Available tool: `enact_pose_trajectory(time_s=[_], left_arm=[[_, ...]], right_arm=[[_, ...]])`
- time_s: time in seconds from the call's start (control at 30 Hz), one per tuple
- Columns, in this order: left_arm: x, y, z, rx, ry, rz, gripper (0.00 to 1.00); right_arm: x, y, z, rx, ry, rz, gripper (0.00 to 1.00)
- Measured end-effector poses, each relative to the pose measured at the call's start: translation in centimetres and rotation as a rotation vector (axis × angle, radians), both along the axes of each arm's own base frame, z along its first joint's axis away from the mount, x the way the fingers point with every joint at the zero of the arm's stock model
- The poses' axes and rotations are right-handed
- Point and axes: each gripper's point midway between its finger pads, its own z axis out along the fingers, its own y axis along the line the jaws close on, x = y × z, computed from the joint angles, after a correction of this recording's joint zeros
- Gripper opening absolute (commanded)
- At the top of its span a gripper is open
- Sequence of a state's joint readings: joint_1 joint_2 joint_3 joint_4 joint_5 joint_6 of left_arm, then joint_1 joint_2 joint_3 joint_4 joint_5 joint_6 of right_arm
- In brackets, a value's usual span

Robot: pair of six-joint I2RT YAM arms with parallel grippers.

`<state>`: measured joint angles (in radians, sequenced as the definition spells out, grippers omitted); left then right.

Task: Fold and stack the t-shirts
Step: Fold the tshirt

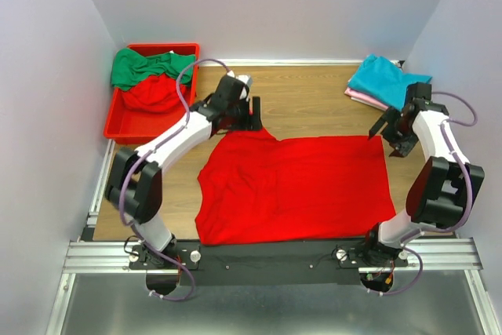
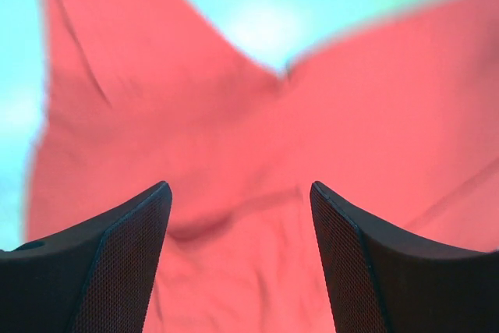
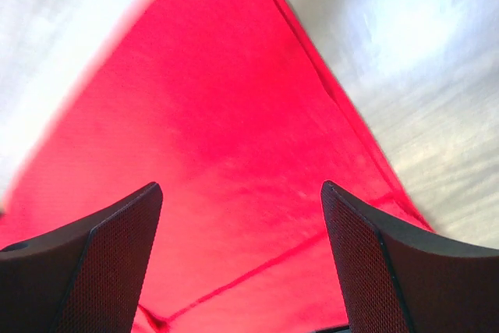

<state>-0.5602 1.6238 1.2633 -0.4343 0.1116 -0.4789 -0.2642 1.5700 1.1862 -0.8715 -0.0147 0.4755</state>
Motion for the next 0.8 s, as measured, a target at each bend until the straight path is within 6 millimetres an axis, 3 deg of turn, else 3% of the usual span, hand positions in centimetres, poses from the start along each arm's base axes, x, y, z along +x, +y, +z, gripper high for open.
enact_pose_trajectory(time_s=[0.1,0.2,0.33,0.43,0.67,0.8], left_arm=[[3.9,0.4,0.3,0.024,-0.032,0.038,0.78],[6.7,1.0,-2.1,0.081,-0.009,0.064,0.77],[7.2,2.0,-5.5,0.144,0.057,0.069,0.76],[7.4,2.9,-6.8,0.172,0.090,0.079,0.75],[8.7,3.7,-6.8,0.172,0.085,0.101,0.70],[9.0,3.7,-7.6,0.179,0.097,0.101,0.65]], right_arm=[[1.9,-0.6,1.7,-0.019,-0.055,0.003,0.89],[3.3,-1.1,1.9,-0.024,-0.060,0.003,0.88],[5.1,-1.9,0.4,-0.026,-0.023,0.000,0.85],[6.1,-2.7,-1.0,-0.034,0.012,0.001,0.82],[8.3,-5.1,-3.4,-0.052,0.053,-0.017,0.70],[8.5,-5.4,-4.7,-0.045,0.076,-0.019,0.69]])
